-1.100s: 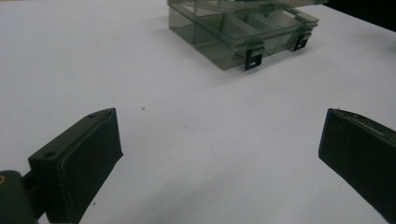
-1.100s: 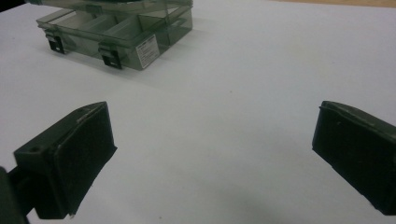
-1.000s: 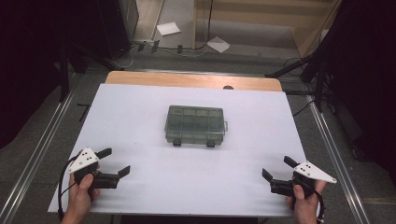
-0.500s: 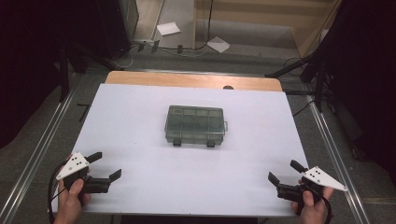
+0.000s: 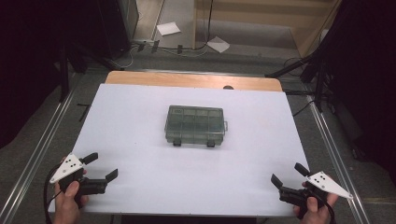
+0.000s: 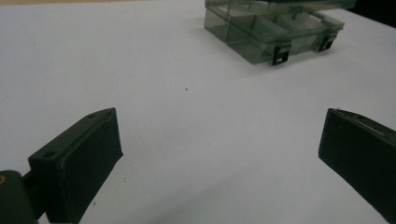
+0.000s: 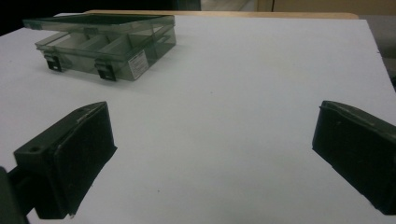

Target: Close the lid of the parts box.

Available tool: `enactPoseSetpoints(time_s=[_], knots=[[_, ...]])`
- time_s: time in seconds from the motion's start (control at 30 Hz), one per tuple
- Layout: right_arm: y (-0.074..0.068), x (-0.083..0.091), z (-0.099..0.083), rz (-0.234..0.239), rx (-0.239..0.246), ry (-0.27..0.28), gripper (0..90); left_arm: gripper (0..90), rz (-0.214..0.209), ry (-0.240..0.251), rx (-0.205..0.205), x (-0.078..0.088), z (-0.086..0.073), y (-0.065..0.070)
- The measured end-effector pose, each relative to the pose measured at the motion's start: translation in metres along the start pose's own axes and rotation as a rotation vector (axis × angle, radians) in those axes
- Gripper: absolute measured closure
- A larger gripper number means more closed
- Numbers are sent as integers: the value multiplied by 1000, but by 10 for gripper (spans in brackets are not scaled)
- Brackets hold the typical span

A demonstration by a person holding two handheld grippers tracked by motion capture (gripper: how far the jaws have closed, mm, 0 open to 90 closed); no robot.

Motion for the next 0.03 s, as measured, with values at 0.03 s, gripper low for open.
enactPoseSetpoints(time_s=[0.03], knots=[[0,1,0,1,-9,3,0,0,4,-1,-2,0,0,0]])
Point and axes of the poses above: each handheld gripper's, and its own axes: x roughly backward along the jaws, z roughly out of its top, y roughly to its right, the point moved 2 cm from there along -x, roughly forward along the jaws, and after that the axes turned 3 degrees about -z, right-handed, at the moved point
